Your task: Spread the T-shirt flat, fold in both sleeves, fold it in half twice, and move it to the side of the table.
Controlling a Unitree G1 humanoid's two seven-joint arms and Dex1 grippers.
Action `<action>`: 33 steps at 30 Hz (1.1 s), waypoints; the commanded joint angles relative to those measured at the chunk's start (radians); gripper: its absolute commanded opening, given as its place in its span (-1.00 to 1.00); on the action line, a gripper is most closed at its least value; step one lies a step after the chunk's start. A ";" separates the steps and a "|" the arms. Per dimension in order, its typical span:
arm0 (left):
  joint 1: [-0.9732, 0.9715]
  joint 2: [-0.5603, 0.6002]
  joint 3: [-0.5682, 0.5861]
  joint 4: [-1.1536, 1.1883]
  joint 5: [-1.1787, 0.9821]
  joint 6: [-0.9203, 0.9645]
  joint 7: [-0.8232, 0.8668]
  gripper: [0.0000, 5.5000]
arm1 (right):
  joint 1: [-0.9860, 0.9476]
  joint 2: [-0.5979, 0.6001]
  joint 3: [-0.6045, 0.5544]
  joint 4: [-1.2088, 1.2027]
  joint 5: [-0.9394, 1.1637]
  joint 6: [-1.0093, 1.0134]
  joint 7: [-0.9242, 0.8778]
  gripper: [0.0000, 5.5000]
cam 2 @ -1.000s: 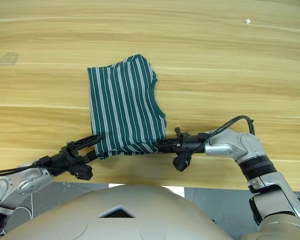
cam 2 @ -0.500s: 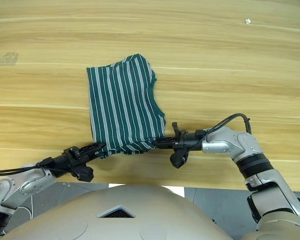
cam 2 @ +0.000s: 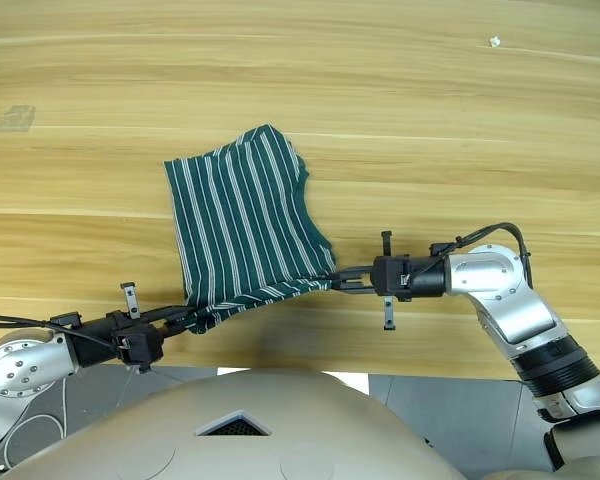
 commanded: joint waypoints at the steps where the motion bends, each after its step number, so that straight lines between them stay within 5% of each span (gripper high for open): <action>1: 0.076 0.043 0.047 -0.150 -0.101 0.081 -0.071 -0.94 | 0.041 -0.020 -0.054 -0.044 -0.013 0.041 0.032 -1.00; 10: 0.142 0.023 0.068 -0.213 -0.049 0.104 -0.136 -0.94 | 0.099 -0.048 -0.187 -0.214 0.072 0.162 0.097 -1.00; 24: -0.109 -0.158 0.196 -0.069 -0.230 0.185 -0.062 -0.94 | -0.427 0.402 -0.060 0.222 -0.164 0.158 0.071 -1.00; 33: -0.325 -0.268 0.100 0.207 -0.083 0.252 0.028 -0.94 | -0.559 0.544 -0.119 0.587 -0.272 0.004 -0.004 -1.00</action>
